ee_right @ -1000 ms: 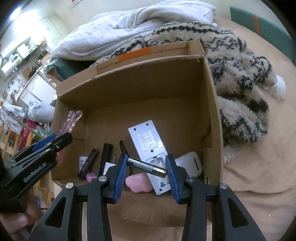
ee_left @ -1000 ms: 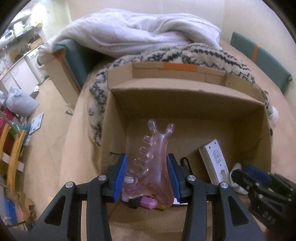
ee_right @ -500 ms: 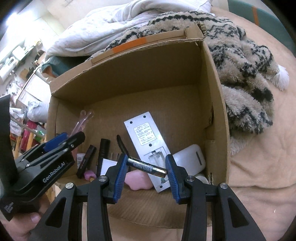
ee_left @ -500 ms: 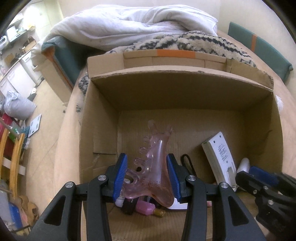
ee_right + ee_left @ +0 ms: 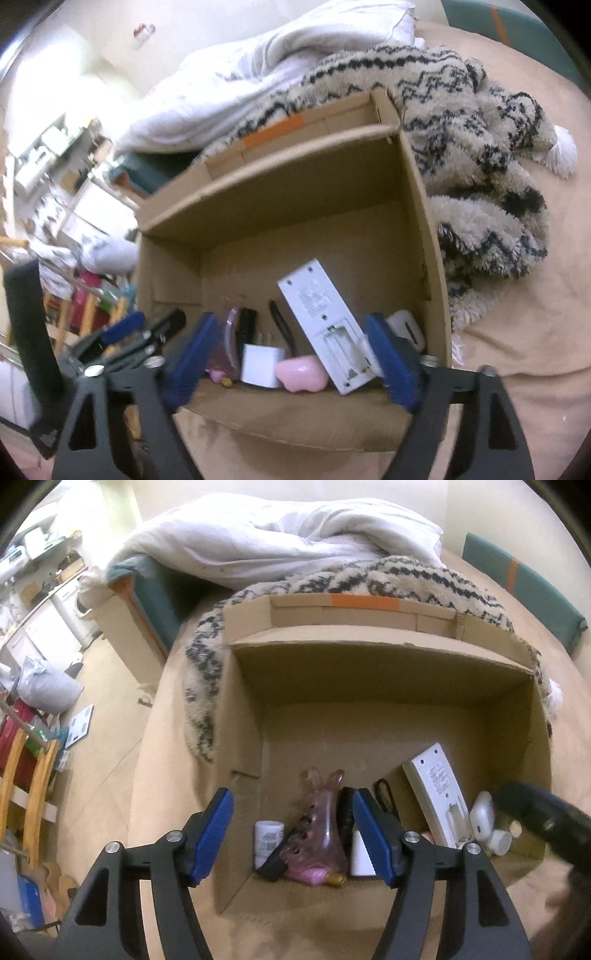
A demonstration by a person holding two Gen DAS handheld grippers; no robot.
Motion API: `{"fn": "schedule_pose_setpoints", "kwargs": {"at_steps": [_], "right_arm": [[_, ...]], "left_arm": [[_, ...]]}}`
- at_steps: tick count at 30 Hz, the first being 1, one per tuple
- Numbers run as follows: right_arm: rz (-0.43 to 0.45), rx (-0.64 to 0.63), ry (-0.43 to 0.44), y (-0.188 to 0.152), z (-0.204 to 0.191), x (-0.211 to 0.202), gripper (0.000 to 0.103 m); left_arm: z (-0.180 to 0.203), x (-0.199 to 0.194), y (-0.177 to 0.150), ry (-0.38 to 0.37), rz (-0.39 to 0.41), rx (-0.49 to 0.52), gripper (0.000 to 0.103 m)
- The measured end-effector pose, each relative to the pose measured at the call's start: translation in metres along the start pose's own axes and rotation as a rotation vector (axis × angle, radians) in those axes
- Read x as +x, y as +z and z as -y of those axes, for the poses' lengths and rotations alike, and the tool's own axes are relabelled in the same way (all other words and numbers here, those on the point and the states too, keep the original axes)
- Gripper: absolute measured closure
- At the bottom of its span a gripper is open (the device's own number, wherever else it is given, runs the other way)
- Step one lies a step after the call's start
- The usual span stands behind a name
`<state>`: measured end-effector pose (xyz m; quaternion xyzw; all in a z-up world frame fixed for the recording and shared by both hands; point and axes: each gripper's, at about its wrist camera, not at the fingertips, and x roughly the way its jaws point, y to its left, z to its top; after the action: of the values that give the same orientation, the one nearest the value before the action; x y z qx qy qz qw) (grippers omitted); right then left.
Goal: Organize rigid objects
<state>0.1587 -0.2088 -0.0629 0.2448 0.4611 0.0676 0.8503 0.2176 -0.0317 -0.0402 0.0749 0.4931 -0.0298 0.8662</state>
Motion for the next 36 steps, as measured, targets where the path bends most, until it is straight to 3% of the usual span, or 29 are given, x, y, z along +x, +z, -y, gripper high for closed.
{"fn": "schedule_pose_setpoints", "kwargs": {"at_steps": [11, 17, 19, 22, 28, 32, 36], "right_arm": [[0.100, -0.143, -0.087, -0.020, -0.024, -0.039, 0.000], [0.184, -0.195, -0.149, -0.045, -0.033, -0.066, 0.000], [0.222, -0.216, -0.175, -0.056, -0.035, -0.078, 0.000], [0.251, -0.235, -0.168, -0.069, -0.039, -0.092, 0.000], [0.282, -0.217, -0.171, -0.086, -0.039, -0.106, 0.000], [0.300, -0.232, -0.191, -0.088, -0.040, -0.105, 0.000], [0.319, -0.255, -0.206, -0.087, -0.045, -0.103, 0.000]], "left_arm": [[-0.050, -0.044, -0.038, -0.041, 0.009, -0.089, 0.039], [-0.062, -0.076, -0.065, -0.072, 0.082, -0.097, 0.021], [-0.063, -0.086, -0.073, -0.086, 0.119, -0.095, 0.006], [-0.064, -0.100, -0.082, -0.092, 0.182, -0.097, 0.001], [-0.057, -0.119, -0.091, -0.081, 0.285, -0.090, 0.001], [-0.051, -0.118, -0.090, -0.114, 0.296, -0.090, 0.001], [-0.049, -0.118, -0.087, -0.075, 0.322, -0.094, 0.001]]}}
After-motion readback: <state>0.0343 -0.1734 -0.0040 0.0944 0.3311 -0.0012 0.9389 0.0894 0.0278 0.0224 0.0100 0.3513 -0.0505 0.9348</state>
